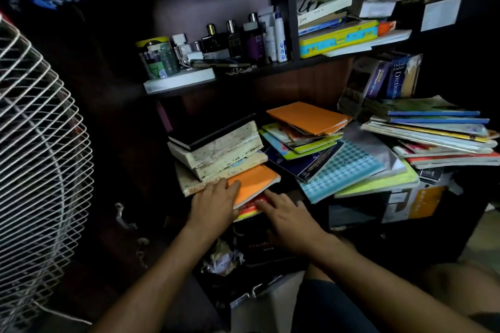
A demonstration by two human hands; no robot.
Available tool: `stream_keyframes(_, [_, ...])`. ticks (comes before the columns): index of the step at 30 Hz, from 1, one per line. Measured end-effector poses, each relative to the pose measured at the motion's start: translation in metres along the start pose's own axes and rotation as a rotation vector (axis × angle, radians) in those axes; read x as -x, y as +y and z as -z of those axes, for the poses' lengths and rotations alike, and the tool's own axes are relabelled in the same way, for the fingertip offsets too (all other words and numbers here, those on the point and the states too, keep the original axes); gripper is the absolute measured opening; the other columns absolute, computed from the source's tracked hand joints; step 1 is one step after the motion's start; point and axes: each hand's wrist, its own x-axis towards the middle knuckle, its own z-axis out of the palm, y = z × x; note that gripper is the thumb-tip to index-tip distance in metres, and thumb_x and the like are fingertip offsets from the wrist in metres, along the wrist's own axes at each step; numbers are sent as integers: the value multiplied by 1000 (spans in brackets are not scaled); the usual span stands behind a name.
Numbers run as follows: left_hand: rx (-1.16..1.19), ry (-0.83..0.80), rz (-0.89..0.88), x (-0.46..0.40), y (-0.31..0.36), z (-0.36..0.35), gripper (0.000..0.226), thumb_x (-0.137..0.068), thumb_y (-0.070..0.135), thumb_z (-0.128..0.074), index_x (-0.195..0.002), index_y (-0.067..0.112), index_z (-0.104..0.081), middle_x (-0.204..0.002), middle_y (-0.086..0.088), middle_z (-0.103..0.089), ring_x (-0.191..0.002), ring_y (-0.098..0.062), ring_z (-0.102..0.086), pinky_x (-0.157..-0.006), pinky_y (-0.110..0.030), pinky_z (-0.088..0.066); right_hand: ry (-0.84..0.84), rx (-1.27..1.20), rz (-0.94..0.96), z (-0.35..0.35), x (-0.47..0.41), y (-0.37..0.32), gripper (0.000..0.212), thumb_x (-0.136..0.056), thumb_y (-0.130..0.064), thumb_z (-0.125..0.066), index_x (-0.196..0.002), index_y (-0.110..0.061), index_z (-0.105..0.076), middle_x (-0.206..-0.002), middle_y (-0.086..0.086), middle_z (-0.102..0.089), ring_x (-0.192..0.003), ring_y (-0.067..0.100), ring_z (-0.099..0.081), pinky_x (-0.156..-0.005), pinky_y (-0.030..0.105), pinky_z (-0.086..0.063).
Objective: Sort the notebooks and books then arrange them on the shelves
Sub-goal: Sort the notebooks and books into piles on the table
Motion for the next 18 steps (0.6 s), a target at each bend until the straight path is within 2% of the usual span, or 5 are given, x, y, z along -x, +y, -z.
stream_keyframes(2, [-42,1,-1,0,5,-3,61,-94,40,-60,-147,29,-32,-139,-6,-47,-123,-30,-51,-90,-42,-49,53,148,59,-10,7,-8,78,-90,-38,-62,-157,-20,-26,-167,10,-16,-154,35,-11,-117,62,-18])
stream_keyframes(5, [-50,16,3,-5,7,-4,57,-96,39,-56,-147,30,-32,-137,-7,-47,-122,-31,-52,-90,-42,-49,150,207,185,-29,8,-15,66,-82,-41,-51,-143,-16,-51,-150,10,-51,-142,31,-42,-113,57,-27])
stream_keyframes(9, [-64,97,-46,-5,4,1,53,-102,36,-42,-154,30,-31,-137,-4,-55,-120,-28,-59,-87,-37,-50,92,158,163,-32,-10,-12,74,-90,-40,-45,-156,-12,-31,-160,12,-35,-148,30,-33,-119,49,-14])
stream_keyframes(14, [-56,260,-85,3,-11,38,46,-85,25,-68,-131,25,-60,-95,-3,-75,-68,-33,-71,-53,-40,-55,-11,140,78,-46,-24,-20,78,-76,-59,-44,-138,-15,-60,-140,9,-60,-129,30,-57,-112,54,-28])
stream_keyframes(18, [-42,500,-33,22,-4,81,48,-73,27,-83,-118,22,-68,-74,0,-74,-48,-33,-65,-42,-37,-50,-6,126,74,-32,-34,-21,97,-75,-64,-24,-158,-15,-26,-165,12,-24,-151,33,-23,-121,60,-13])
